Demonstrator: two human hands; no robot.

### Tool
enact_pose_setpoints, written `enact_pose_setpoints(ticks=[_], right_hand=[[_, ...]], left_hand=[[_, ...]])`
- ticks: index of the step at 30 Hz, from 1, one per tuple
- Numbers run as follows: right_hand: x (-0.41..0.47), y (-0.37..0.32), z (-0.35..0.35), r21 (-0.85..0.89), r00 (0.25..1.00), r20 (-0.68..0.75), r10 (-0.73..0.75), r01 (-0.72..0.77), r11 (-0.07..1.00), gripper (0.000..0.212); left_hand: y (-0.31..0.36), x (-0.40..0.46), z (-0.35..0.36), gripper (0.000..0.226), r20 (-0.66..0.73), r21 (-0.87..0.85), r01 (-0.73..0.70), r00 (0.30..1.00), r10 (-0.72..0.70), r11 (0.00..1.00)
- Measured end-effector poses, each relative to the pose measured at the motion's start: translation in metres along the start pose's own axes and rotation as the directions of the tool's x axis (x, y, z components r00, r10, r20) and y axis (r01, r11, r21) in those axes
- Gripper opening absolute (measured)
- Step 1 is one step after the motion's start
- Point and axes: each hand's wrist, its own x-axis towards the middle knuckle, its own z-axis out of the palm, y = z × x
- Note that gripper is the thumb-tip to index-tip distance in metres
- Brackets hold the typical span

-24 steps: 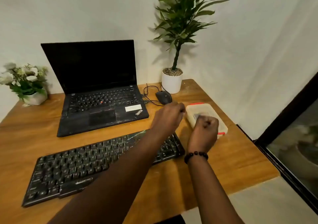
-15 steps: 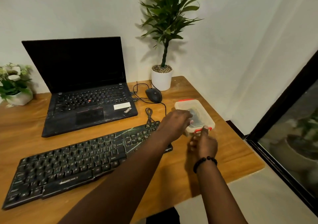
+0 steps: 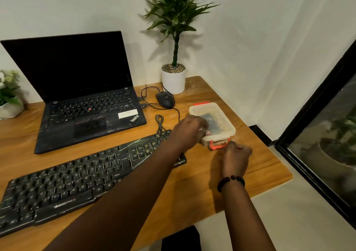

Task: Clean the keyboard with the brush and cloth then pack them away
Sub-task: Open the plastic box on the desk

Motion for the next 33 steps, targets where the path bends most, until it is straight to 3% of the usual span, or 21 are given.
enact_pose_setpoints(ticks=[2, 5, 7, 10, 13, 21, 26, 28, 30, 32, 33], right_hand=[[0.004, -0.007, -0.003, -0.111, 0.987, -0.081, -0.136, 0.127, 0.986, 0.047], [0.019, -0.011, -0.001, -0.182, 0.965, -0.011, -0.26, 0.254, 0.95, 0.055], [0.026, -0.013, 0.002, -0.186, 0.952, 0.065, -0.299, 0.306, 0.934, 0.051], [0.032, -0.008, 0.006, -0.188, 0.926, 0.143, -0.351, 0.373, 0.909, 0.039], [0.034, -0.001, 0.007, -0.166, 0.914, 0.142, -0.379, 0.399, 0.902, 0.035], [0.043, 0.005, 0.011, -0.139, 0.895, 0.145, -0.423, 0.441, 0.886, 0.027], [0.041, 0.002, 0.009, -0.118, 0.914, 0.145, -0.379, 0.396, 0.911, 0.025], [0.045, -0.001, 0.007, -0.134, 0.919, 0.167, -0.356, 0.379, 0.916, 0.026], [0.051, -0.005, 0.006, -0.167, 0.92, 0.184, -0.345, 0.375, 0.912, 0.03], [0.059, -0.009, 0.006, -0.239, 0.914, 0.169, -0.369, 0.401, 0.884, 0.035], [0.064, -0.012, 0.006, -0.276, 0.91, 0.168, -0.379, 0.412, 0.868, 0.039]], left_hand=[[-0.003, 0.005, -0.003, 0.022, -0.031, -0.038, -0.001, 1.0, 0.0, 0.999], [-0.007, 0.015, -0.008, 0.021, -0.264, -0.071, -0.029, 0.965, 0.009, 0.997], [-0.006, 0.025, -0.014, 0.027, -0.32, -0.074, -0.078, 0.946, 0.05, 0.994], [-0.002, 0.044, -0.02, 0.044, -0.064, -0.014, -0.055, 0.997, 0.054, 0.998], [-0.002, 0.057, -0.013, 0.056, 0.177, 0.128, 0.02, 0.983, -0.043, 0.992], [-0.006, 0.071, 0.007, 0.055, 0.054, 0.296, -0.013, 0.999, -0.003, 0.955], [-0.017, 0.082, 0.002, 0.053, 0.189, 0.11, 0.178, 0.962, -0.196, 0.978], [-0.018, 0.081, 0.004, 0.049, 0.123, 0.046, 0.214, 0.968, -0.219, 0.976], [-0.012, 0.077, 0.008, 0.045, -0.116, -0.098, 0.279, 0.95, -0.289, 0.955], [-0.001, 0.071, 0.008, 0.037, -0.314, -0.233, 0.363, 0.85, -0.423, 0.902], [0.006, 0.068, 0.007, 0.035, -0.295, -0.298, 0.423, 0.812, -0.504, 0.855]])
